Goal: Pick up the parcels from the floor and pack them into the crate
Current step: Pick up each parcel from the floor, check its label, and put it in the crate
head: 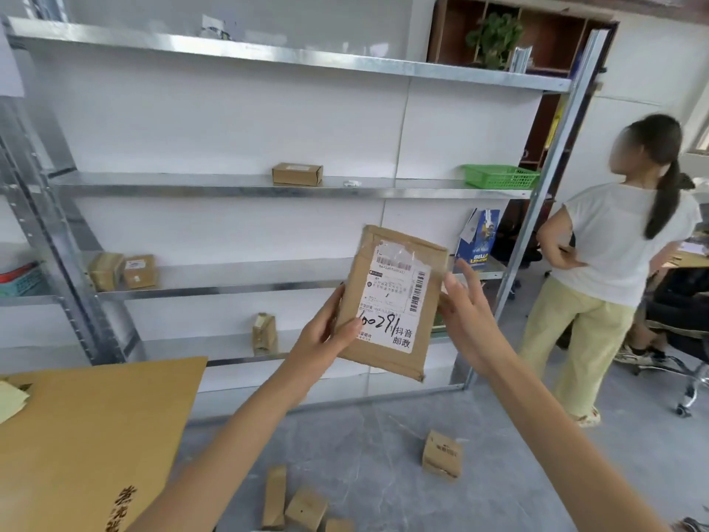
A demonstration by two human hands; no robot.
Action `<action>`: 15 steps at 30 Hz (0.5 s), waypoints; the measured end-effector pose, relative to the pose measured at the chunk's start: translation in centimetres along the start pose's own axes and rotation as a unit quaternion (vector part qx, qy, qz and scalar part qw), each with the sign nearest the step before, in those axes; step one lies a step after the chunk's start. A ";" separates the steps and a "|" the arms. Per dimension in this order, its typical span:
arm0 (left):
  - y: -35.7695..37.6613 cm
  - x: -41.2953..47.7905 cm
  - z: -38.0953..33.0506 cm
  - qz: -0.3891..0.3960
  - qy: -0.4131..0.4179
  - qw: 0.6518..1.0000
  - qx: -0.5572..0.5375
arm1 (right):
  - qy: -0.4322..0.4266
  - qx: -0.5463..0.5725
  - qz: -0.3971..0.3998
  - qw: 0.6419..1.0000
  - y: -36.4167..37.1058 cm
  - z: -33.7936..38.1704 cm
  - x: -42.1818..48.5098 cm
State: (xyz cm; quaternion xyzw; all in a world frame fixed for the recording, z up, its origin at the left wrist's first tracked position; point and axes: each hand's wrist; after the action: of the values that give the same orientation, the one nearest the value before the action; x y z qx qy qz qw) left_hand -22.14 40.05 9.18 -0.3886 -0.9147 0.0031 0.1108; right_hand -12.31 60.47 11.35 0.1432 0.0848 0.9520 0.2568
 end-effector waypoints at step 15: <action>1.1 -14.7 -3.0 -0.040 -0.023 0.998 0.049 | 0.018 -0.028 0.154 0.987 4.9 0.8 -13.2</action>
State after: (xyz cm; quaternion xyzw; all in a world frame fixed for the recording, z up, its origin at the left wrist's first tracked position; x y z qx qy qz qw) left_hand -10.84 30.15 9.08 -0.3453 -0.9307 0.0525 0.1089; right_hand -3.46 49.56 10.20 0.1302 0.0392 0.9847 0.1092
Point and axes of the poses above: each hand's wrist, its own x-axis towards the middle knuckle, its own y-axis out of the palm, z = x × y, and after that the axes turned 3 degrees about x, right-handed
